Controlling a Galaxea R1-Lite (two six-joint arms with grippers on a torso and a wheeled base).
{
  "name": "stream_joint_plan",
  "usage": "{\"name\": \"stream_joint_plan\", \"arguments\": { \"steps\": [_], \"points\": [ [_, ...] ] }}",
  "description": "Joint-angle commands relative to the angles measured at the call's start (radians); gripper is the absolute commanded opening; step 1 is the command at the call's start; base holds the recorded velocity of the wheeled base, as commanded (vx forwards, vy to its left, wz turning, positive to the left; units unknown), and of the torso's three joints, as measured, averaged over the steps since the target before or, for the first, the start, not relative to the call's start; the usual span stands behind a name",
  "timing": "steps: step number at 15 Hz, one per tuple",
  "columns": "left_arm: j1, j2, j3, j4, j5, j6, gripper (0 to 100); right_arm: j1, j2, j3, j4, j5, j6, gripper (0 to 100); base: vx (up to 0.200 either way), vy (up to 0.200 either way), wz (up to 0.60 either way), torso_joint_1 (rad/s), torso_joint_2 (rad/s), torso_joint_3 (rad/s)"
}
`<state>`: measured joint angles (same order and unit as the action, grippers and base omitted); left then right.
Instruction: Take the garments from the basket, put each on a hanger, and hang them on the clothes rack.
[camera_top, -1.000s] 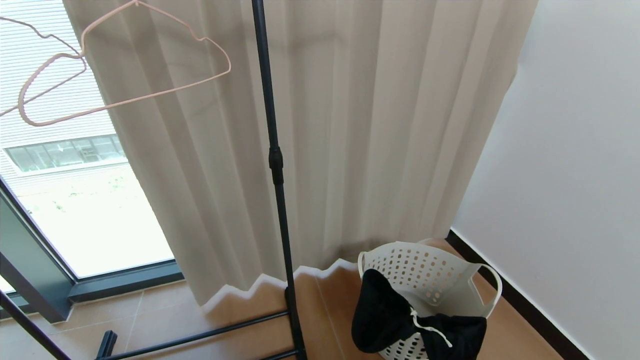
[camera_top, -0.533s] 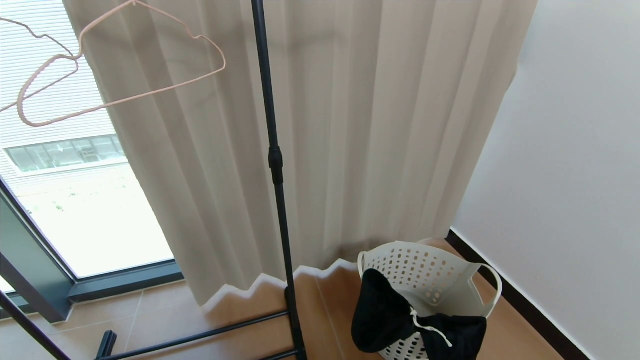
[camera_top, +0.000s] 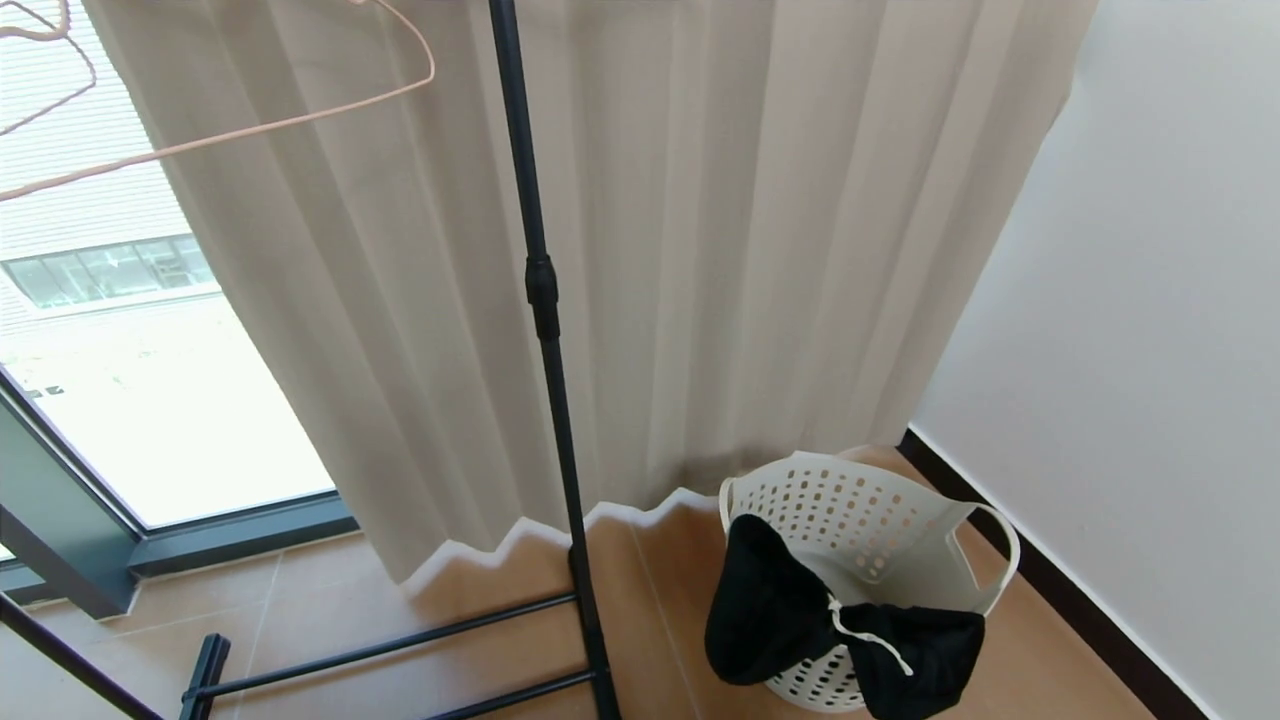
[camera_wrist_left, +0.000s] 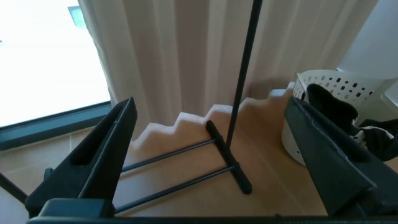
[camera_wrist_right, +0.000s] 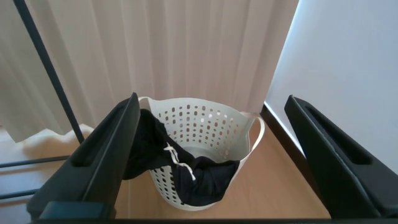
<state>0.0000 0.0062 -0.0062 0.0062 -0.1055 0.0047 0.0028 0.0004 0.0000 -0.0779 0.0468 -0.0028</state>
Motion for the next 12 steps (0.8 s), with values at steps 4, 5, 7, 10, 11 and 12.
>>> {"name": "stream_joint_plan", "arguments": {
  "steps": [4, 5, 7, 10, 11, 12],
  "points": [
    [0.000, 0.001, 0.000, 0.000, 0.000, 0.000, 100, 0.000, 0.001, 0.000, 0.000, 0.001, -0.002, 100, 0.000, 0.000, 0.00, 0.005, 0.00, -0.195],
    [0.000, 0.001, 0.000, 0.000, 0.000, 0.000, 100, 0.000, 0.001, 0.000, 0.000, 0.001, 0.000, 100, 0.000, 0.000, 0.00, 0.007, 0.01, -0.193],
    [0.000, 0.001, 0.000, 0.000, 0.000, 0.000, 100, 0.000, 0.001, 0.000, 0.000, 0.001, -0.002, 100, 0.000, 0.000, 0.00, 0.002, 0.00, -0.198],
    [0.000, 0.001, 0.000, 0.000, 0.000, -0.002, 100, 0.000, 0.001, 0.000, 0.000, 0.001, 0.000, 100, 0.000, 0.000, 0.00, 0.002, 0.01, -0.199],
    [0.000, 0.001, 0.000, 0.000, 0.000, -0.002, 100, 0.000, 0.001, 0.000, 0.000, 0.001, 0.000, 100, 0.000, 0.000, 0.00, 0.007, 0.00, -0.203],
    [0.000, 0.001, 0.000, 0.000, 0.000, -0.002, 100, 0.000, 0.001, 0.000, 0.000, 0.001, 0.000, 100, 0.000, 0.000, 0.00, 0.002, 0.00, -0.198]
  ]
}}
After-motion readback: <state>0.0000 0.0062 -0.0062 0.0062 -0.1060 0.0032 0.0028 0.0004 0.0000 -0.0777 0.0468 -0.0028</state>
